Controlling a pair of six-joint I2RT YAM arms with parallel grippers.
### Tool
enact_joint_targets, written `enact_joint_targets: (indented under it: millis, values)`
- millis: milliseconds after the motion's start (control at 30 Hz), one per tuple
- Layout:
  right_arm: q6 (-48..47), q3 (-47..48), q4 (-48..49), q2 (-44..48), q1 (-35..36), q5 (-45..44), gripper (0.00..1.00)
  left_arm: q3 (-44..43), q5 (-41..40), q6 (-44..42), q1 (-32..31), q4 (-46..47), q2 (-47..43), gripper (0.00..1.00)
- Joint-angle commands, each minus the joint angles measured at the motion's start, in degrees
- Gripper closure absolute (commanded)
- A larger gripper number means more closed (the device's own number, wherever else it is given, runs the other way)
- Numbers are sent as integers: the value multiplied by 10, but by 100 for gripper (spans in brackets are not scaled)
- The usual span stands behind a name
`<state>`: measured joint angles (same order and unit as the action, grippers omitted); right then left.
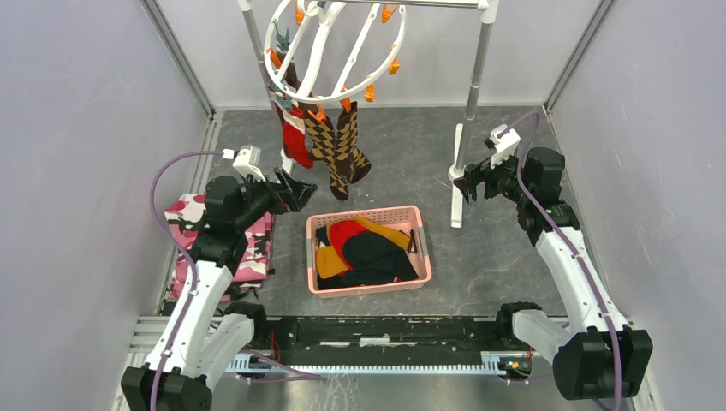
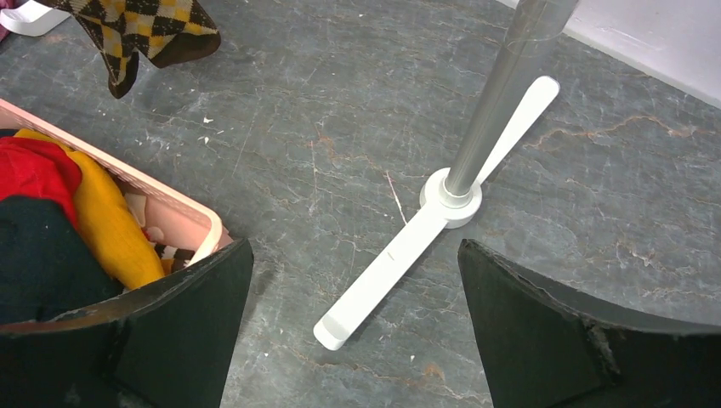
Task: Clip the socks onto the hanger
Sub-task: Pick up the sock from the bin.
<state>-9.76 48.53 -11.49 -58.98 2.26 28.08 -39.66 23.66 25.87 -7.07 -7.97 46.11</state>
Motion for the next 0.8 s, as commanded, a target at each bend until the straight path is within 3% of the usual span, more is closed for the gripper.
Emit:
enact_joint_targets:
  millis: [0, 367, 500, 567, 667, 767]
  values:
    - [19, 28, 8, 2, 4, 11, 2, -12, 34, 2, 4, 39, -12, 0]
    - [12, 18, 18, -1, 4, 44, 2, 11, 92, 48, 5, 105, -20, 0]
    - [-70, -5, 13, -1, 12, 144, 2, 58, 117, 106, -19, 170, -20, 0]
    - [-171, -8, -21, -4, 30, 235, 2, 72, 55, 102, -93, 174, -23, 0]
    - [-306, -2, -107, -12, 67, 276, 2, 69, -115, 62, -268, 153, -11, 0]
    - [-332, -11, -111, -23, 76, 274, 2, 68, -207, 32, -372, 165, 33, 0]
